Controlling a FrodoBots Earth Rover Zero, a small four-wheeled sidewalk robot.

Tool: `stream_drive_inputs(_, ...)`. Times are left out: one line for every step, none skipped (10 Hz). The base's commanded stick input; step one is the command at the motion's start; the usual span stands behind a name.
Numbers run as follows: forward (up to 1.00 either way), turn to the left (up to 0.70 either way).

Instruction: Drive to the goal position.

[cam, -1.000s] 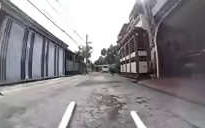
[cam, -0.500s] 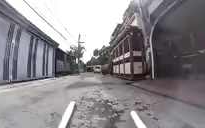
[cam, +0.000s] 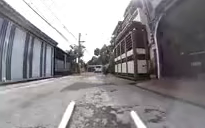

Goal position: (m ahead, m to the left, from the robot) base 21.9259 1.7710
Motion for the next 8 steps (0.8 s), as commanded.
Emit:
stream_drive_inputs(0.85, 0.00)
stream_drive_inputs(0.85, 0.00)
stream_drive_inputs(0.85, 0.00)
stream_drive_inputs(0.85, 0.00)
stream_drive_inputs(0.85, 0.00)
stream_drive_inputs(0.85, 0.00)
stream_drive_inputs(0.85, 0.00)
stream_drive_inputs(0.85, 0.00)
